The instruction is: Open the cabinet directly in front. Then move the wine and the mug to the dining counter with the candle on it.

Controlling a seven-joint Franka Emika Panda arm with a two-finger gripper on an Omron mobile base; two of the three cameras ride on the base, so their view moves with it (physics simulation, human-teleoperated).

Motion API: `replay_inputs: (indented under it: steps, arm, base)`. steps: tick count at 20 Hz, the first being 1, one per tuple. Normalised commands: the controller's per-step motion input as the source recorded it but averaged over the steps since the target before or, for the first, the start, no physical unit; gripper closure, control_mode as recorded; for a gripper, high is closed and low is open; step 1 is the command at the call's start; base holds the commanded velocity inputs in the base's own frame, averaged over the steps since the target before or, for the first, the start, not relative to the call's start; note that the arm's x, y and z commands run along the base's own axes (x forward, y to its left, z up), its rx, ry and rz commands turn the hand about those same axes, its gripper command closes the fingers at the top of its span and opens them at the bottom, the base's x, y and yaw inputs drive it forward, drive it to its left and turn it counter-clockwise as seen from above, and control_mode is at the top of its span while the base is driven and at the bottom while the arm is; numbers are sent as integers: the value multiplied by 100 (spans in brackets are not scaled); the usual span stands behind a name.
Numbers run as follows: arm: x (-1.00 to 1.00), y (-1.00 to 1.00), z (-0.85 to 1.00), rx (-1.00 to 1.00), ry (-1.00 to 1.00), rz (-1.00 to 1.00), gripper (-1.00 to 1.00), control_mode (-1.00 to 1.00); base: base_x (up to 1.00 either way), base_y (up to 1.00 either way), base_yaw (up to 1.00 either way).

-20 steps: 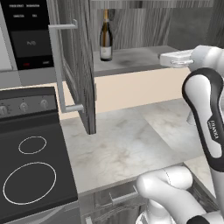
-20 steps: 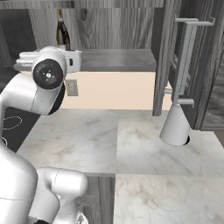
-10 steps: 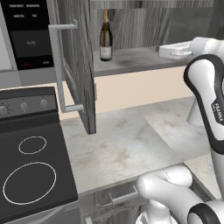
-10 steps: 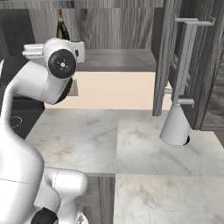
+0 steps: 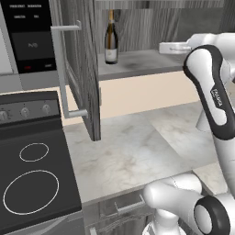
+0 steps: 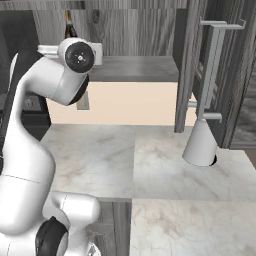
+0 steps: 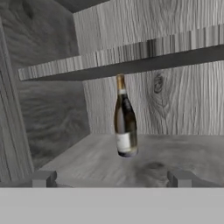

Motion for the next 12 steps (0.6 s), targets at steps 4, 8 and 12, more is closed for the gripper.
replay_inputs:
  steps: [4,8,12]
  arm:
    - [53,0,0,2,7,4,-100,-100]
    - [46,0,0,0,0,4,-100,-100]
    - [20,0,0,0,0,6,-100,-100]
  base:
    - [0,0,0]
    - [0,0,0]
    - [0,0,0]
